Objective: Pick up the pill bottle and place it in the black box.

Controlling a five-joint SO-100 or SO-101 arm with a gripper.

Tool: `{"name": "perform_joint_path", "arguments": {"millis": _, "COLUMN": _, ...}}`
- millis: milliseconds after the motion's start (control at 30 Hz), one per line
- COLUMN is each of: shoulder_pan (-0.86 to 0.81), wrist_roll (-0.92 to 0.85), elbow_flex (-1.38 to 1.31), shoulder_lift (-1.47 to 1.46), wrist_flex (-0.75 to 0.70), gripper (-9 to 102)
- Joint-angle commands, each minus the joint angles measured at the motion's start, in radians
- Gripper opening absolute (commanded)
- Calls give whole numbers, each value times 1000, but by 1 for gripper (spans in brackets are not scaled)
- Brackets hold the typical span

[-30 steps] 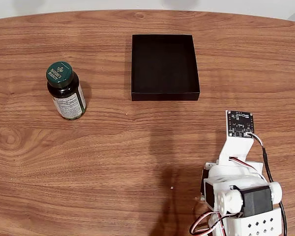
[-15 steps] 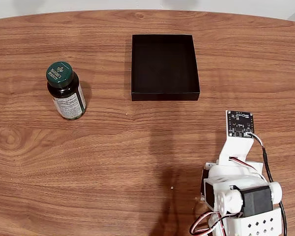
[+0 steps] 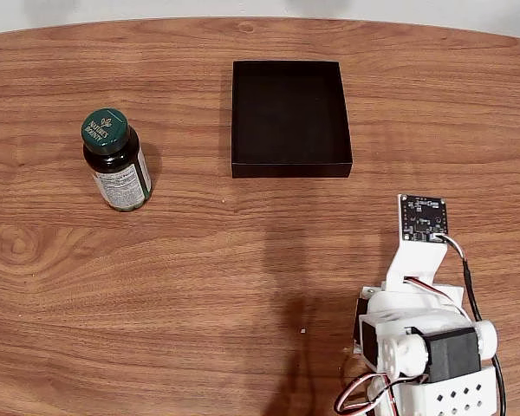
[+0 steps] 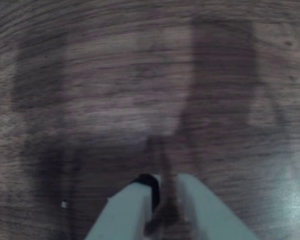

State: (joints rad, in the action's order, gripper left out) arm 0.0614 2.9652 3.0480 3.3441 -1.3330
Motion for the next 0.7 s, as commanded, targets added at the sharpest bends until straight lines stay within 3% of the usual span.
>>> {"name": "perform_joint_path", "arguments": {"millis": 0, "shoulder_pan": 3, "wrist_roll": 28, "elbow_flex": -18, "shoulder_lift": -5, "wrist_flex": -170, "gripper": 0}}
{"name": "perform_joint_path", "arguments": {"millis": 300, "shoulder_pan": 49, "wrist_roll": -5, "elbow_flex": -18, "shoulder_lift": -6, "wrist_flex": -164, "gripper": 1}}
{"name": "perform_joint_path", "arguments": {"millis": 433, "shoulder_pan": 49, "wrist_roll": -28, "elbow_flex": -18, "shoulder_lift": -6, "wrist_flex": -97, "gripper": 10}}
{"name": "perform_joint_path", "arguments": {"millis": 667, "shoulder_pan": 58, "wrist_roll": 153, "elbow_flex": -21, "shoulder_lift": -6, "wrist_flex": 29, "gripper": 15}}
